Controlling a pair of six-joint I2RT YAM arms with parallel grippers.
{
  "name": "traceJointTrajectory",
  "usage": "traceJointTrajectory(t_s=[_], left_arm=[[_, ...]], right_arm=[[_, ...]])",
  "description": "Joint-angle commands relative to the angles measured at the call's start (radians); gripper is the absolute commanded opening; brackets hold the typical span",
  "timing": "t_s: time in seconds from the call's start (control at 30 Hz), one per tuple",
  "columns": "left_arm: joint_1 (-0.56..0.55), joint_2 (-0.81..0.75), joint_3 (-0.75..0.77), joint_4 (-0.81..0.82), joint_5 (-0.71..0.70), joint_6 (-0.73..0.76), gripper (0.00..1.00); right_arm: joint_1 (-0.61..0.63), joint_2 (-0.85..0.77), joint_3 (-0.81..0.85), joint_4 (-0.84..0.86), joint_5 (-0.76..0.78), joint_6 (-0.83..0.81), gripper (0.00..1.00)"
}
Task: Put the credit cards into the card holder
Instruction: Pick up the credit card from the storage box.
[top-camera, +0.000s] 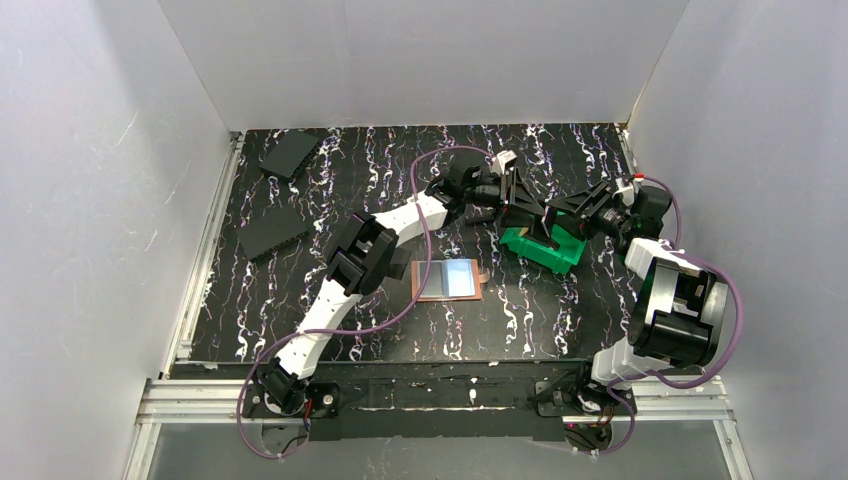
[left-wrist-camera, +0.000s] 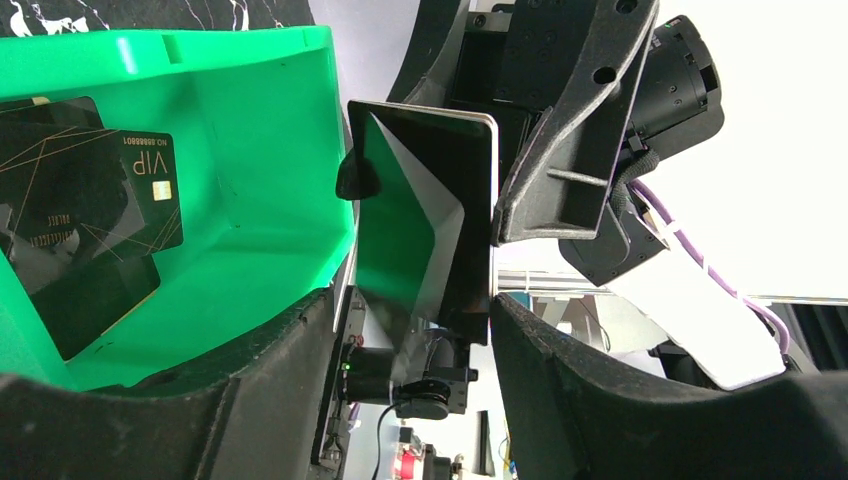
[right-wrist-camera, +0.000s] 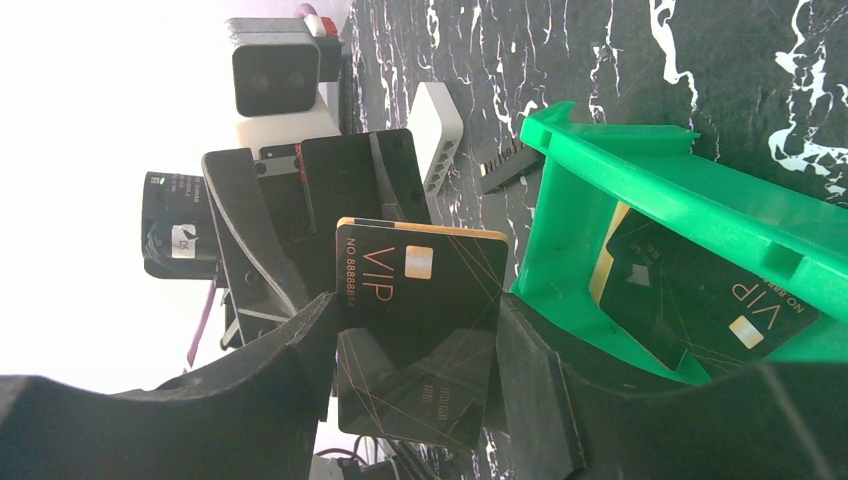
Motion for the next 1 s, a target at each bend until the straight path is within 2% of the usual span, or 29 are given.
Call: traceJointTrajectory(t_s=[0.0,0.33,0.63,0.87,0.97], left_arm=[[-0.001,-0.015,0.012,0.016,0.023,0.007,0.54],[0.009,-0.006,0.01,0.015,0.014,0.004,0.53],[0.01,0.047,0.061,0.012,-0.022,-0.03,0.35],[0.011,0.068,0.085,-0.01,-0.041,-0.028,0.31],[0.01,0.071,0.093,-0.019,-0.048,-0.025,0.3]], right_arm=[[-0.006,-0.025,0.011,0.064,-0.025,0.018,0.01],[-0.006,-0.019,0.0,0.083,-0.019,0.03,0.01],[-0.006,0.002,-0.012,0.098,0.0,0.035,0.01],[-0.006,0.023,0.014,-0.003,0.025,-0.053,0.01],[-0.004,0.029,0.0,0.035,0.014,-0.027,0.01]])
